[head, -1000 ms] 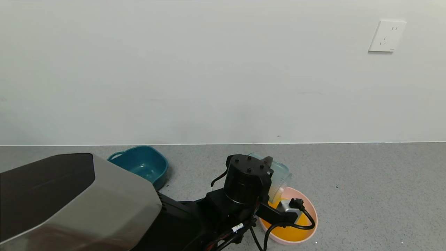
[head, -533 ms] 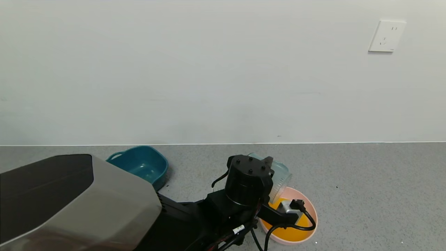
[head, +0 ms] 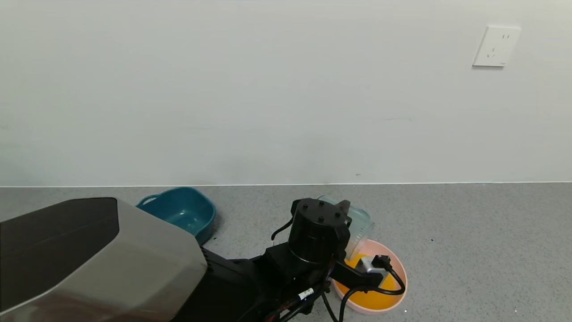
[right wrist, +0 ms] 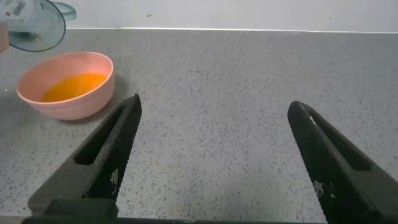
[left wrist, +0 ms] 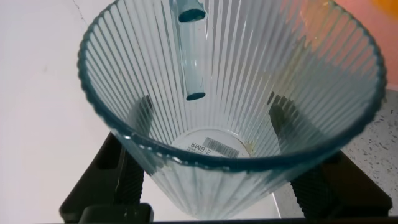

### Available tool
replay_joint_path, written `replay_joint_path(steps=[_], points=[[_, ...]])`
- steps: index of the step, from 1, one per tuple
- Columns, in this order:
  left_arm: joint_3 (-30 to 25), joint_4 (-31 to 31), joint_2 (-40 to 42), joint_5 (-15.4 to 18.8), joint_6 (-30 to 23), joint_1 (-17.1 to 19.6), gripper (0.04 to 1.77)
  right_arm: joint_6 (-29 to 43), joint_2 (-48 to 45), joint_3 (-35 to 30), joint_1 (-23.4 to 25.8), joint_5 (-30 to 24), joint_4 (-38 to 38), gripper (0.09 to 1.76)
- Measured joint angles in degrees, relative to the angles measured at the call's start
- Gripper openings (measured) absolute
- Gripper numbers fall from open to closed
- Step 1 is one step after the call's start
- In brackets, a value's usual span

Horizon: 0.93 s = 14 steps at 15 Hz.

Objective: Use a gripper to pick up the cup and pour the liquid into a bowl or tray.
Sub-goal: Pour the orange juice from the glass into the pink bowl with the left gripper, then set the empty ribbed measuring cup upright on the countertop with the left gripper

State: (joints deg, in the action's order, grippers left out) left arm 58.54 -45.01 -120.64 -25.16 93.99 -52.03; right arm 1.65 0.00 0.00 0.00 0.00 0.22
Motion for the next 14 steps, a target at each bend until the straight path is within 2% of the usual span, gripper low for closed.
replay_joint_path(steps=[4,6,10,14], points=[[0.0,-0.38,0.0,-0.06,-0.33,0.0,1.31,0.0,0.0,0.0,0.0,0.02,0.02,1.71],[-0.2,-0.85,-0.01,-0.05,-2.18,0.05,1.31,0.0,0.0,0.0,0.0,0.0,0.02,1.71],[-0.33,-2.91,0.71,1.62,-11.33,2.78,1.31,0.0,0.0,0.0,0.0,0.0,0.02,1.71],[-1.55,-2.89,2.86,3.94,-24.86,3.35,1.31,0.0,0.0,0.0,0.0,0.0,0.0,1.71]])
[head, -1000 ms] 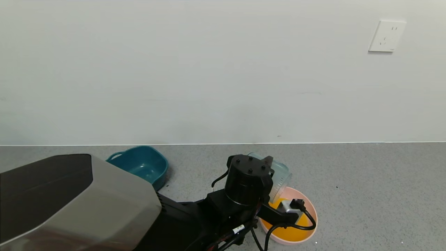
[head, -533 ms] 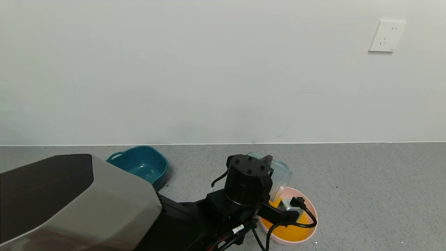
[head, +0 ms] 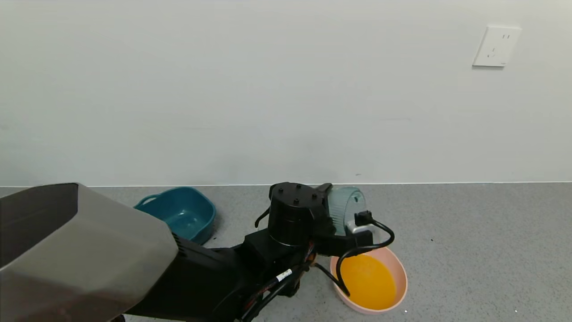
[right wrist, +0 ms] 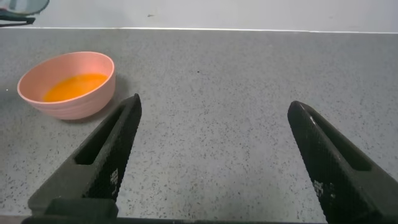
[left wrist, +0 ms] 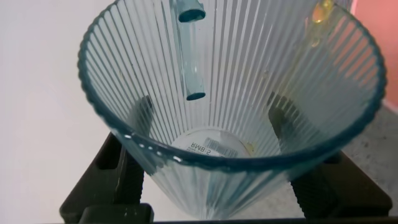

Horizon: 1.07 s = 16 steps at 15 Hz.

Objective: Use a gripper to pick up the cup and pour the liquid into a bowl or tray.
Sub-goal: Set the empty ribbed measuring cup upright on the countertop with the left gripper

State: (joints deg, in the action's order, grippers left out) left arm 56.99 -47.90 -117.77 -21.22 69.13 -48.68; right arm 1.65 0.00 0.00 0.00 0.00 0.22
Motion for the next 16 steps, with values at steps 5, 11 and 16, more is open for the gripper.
replay_joint_path(steps=[5,11,16], points=[[-1.71,-0.39,3.57,1.55,-15.77,1.52,1.31,0.0,0.0,0.0,0.0,0.0,0.0,1.71],[-2.89,-1.22,7.55,4.28,-35.43,7.8,1.31,0.0,0.0,0.0,0.0,0.0,0.0,1.71],[-5.71,-1.6,8.98,3.39,-56.15,9.48,1.31,0.0,0.0,0.0,0.0,0.02,0.02,1.71]])
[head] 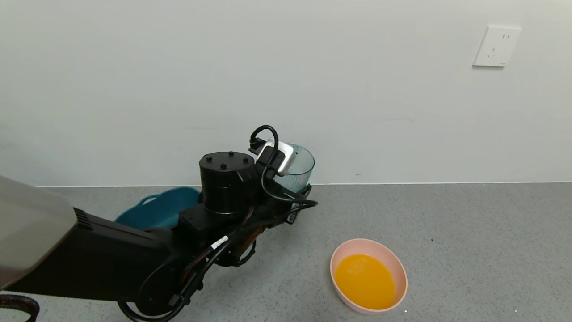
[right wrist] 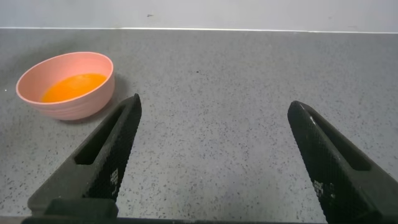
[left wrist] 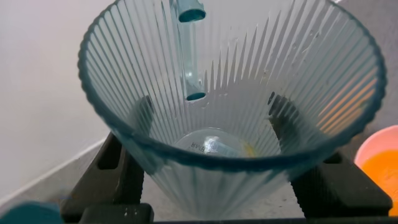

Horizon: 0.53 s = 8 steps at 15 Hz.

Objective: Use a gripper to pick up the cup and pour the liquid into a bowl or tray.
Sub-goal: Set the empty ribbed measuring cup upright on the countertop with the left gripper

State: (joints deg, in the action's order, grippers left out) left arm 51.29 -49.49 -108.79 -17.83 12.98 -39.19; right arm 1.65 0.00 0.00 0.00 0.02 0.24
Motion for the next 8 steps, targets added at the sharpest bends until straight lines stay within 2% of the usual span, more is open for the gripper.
replay_joint_path(steps=[3,5,7,8], points=[[-1.57,-0.06,-0.45,-0.29,-8.63,1.11,1.31,0.0,0.0,0.0,0.0,-0.02,0.0,1.71],[-3.11,-0.52,-1.29,-0.27,-10.26,1.94,1.31,0.0,0.0,0.0,0.0,-0.02,0.0,1.71],[-4.13,-5.57,-2.93,-0.32,-12.93,2.45,1.31,0.0,0.0,0.0,0.0,-0.02,-0.02,1.71],[-4.57,-10.01,-4.25,-0.41,-13.69,2.71,1.31,0.0,0.0,0.0,0.0,-0.02,0.0,1.71]])
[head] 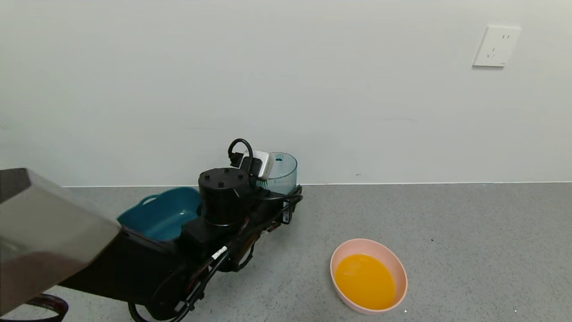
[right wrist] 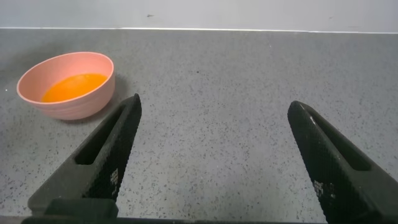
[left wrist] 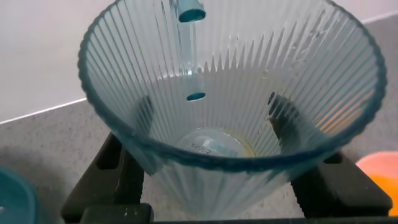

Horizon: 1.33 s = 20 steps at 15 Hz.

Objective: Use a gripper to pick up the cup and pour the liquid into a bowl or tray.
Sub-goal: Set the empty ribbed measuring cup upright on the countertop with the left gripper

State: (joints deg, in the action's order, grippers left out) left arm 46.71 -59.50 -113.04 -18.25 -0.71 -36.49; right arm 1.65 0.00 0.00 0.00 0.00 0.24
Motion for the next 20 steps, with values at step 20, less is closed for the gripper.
replay_joint_path(steps=[20], points=[[14.86,-7.83,-27.39,-5.67,-4.11,5.88,1.31,0.0,0.0,0.0,0.0,0.0,0.0,1.71]])
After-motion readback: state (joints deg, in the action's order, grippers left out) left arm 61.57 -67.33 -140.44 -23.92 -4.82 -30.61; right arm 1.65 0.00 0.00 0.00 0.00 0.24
